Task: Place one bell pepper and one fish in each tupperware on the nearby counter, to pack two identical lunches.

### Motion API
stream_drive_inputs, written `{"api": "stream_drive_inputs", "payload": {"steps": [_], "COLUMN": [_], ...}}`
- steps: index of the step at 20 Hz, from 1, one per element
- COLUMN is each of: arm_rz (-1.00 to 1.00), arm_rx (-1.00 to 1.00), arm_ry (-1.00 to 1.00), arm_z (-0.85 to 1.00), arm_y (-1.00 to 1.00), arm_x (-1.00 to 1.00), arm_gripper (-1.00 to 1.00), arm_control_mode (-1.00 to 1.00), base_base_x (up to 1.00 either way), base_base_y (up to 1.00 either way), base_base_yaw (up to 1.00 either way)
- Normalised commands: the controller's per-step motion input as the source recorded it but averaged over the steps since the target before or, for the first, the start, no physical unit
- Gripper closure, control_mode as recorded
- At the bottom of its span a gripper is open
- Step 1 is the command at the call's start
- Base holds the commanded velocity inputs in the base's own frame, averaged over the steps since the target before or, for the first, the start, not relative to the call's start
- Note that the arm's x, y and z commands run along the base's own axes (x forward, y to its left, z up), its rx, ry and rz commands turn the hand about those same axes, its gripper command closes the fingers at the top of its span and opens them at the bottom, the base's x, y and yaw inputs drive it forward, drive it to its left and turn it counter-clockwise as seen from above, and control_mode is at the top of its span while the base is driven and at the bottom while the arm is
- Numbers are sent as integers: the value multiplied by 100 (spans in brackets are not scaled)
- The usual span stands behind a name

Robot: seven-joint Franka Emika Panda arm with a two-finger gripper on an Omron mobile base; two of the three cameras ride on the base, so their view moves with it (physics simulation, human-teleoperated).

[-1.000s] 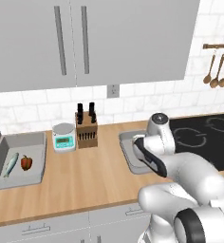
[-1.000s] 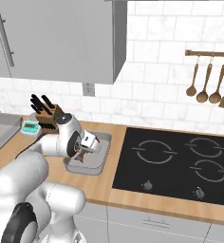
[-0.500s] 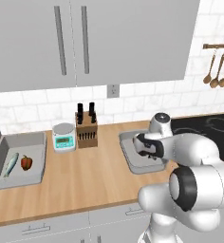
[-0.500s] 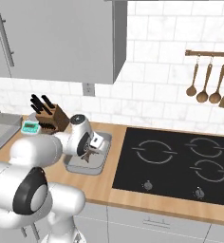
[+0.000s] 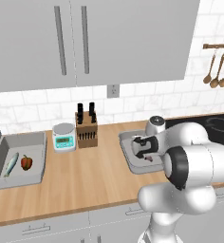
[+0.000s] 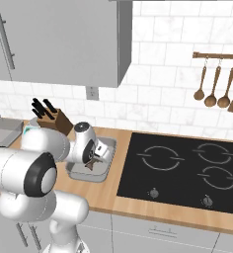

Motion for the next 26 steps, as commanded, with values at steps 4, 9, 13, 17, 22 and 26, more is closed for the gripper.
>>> {"api": "stream_drive_inputs", "payload": {"steps": [4, 9, 13, 17, 22, 26], "arm_rz": [-5, -3, -1, 0, 4, 4], "arm_rx": [0, 0, 0, 1, 1, -1], "arm_ry": [0, 0, 0, 0, 0, 0], "arm_z": [-9, 1, 30, 51, 39, 41], "arm_y": [0, 0, 0, 14, 45, 76], "arm_x": [4, 0, -4, -45, -70, -80], "arm_gripper": [-100, -100, -100, -100, -100, -100], "arm_control_mode": [-100, -100, -100, -100, -100, -100], "base_base_x": [0, 0, 0, 0, 0, 0], "base_base_y": [0, 0, 0, 0, 0, 0], "base_base_yaw": [0, 0, 0, 0, 0, 0]}}
